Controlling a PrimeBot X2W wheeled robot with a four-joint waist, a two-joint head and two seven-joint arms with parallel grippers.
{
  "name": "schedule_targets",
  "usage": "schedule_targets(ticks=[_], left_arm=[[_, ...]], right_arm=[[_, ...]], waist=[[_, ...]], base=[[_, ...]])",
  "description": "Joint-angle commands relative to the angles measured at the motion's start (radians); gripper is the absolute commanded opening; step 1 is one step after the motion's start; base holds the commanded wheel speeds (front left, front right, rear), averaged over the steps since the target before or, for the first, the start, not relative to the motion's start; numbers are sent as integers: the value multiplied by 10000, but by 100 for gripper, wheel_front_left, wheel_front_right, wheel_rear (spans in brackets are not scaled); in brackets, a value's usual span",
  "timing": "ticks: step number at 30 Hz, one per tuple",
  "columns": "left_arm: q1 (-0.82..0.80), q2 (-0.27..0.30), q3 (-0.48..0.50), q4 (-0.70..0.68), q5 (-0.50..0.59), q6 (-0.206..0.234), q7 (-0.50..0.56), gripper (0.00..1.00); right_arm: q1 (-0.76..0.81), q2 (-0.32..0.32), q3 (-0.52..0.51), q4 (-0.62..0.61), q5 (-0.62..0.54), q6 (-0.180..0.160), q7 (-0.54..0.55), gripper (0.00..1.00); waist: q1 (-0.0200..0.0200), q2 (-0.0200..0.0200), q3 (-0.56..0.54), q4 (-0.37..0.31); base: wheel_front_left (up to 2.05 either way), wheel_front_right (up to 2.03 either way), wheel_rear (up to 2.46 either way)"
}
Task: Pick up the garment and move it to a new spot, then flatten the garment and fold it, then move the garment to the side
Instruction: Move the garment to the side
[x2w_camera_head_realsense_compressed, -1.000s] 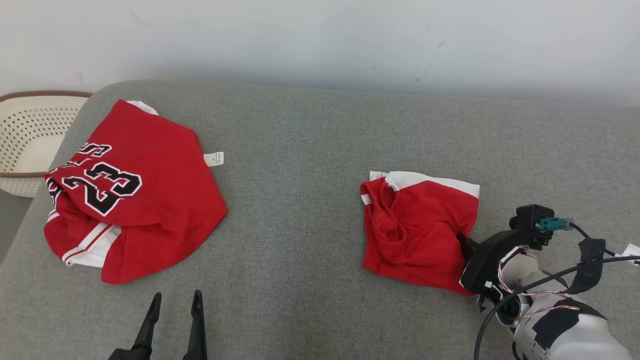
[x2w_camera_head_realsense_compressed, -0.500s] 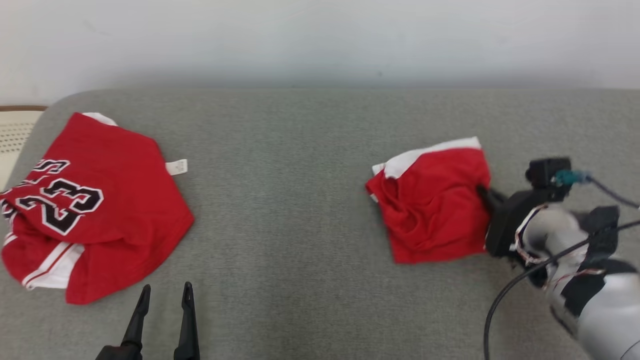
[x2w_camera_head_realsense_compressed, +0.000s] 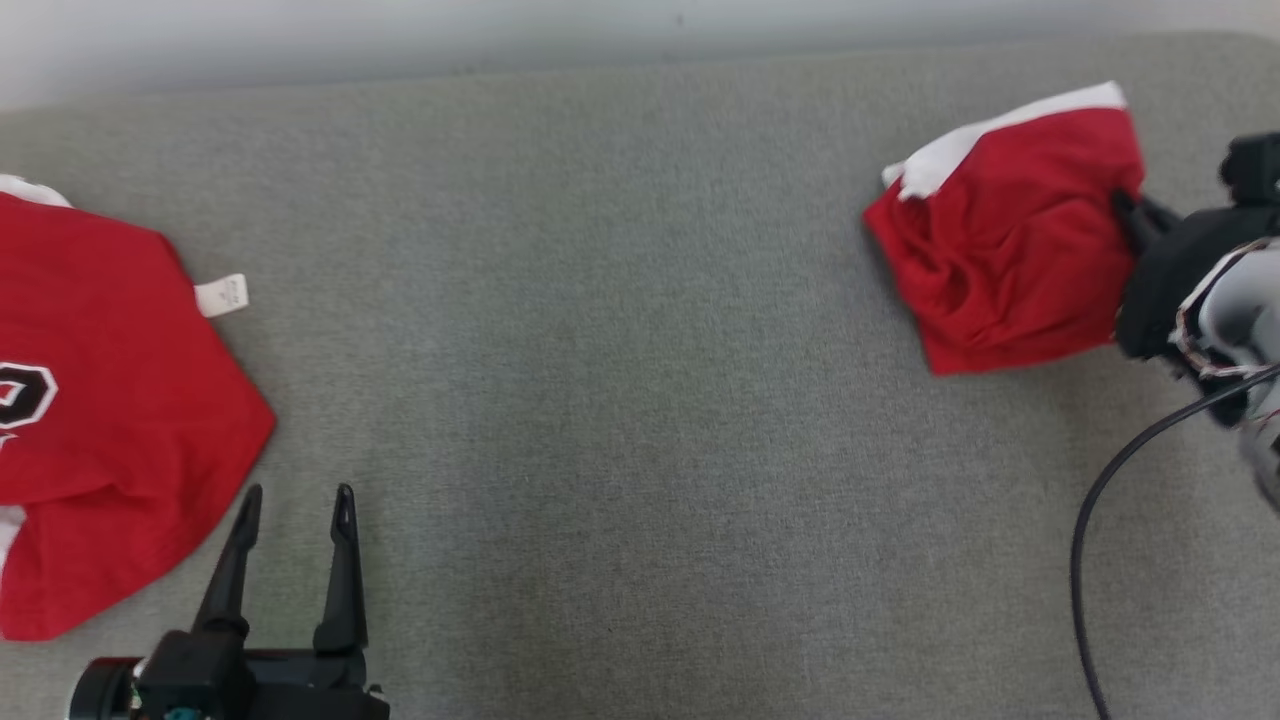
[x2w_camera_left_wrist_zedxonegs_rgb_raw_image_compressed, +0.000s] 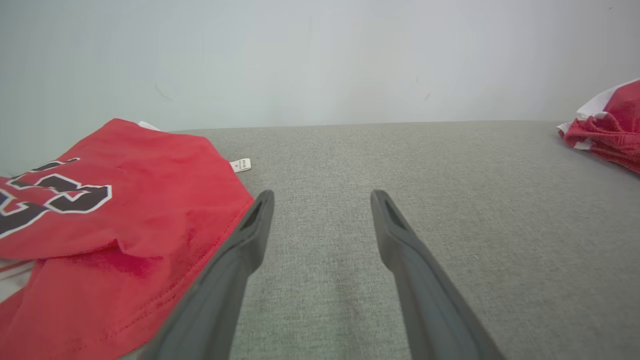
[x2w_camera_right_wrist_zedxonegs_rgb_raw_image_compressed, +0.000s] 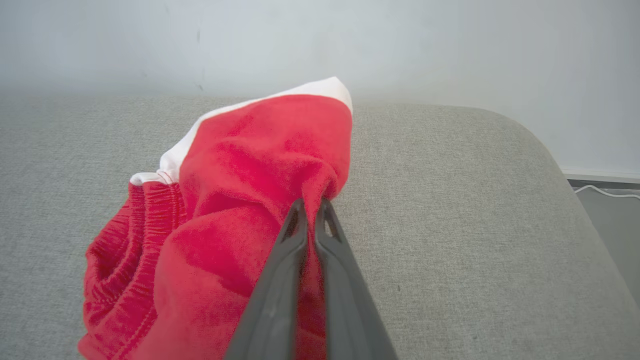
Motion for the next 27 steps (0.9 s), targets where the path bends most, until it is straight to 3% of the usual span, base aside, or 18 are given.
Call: schedule_targets(ticks=[1, 16, 27], left_arm=[[-116, 84, 53, -38, 83, 2, -37, 100], [-234, 623, 231, -1194, 401, 220, 133, 100], [-8, 788, 265, -1933, 456, 377, 441, 100]], right_arm=[[-193, -107, 62, 12, -57, -3, -64, 0], [-2065, -1686, 845, 446, -560, -3, -76, 0], [-2416, -2020, 1127, 797, -531, -4, -305, 0]], waist=[[-1, -1, 628, -370], [-1, -1, 1915, -444], [-1, -1, 2128, -419]], base=[[0, 0, 0], [0, 0, 0], [0, 0, 0]])
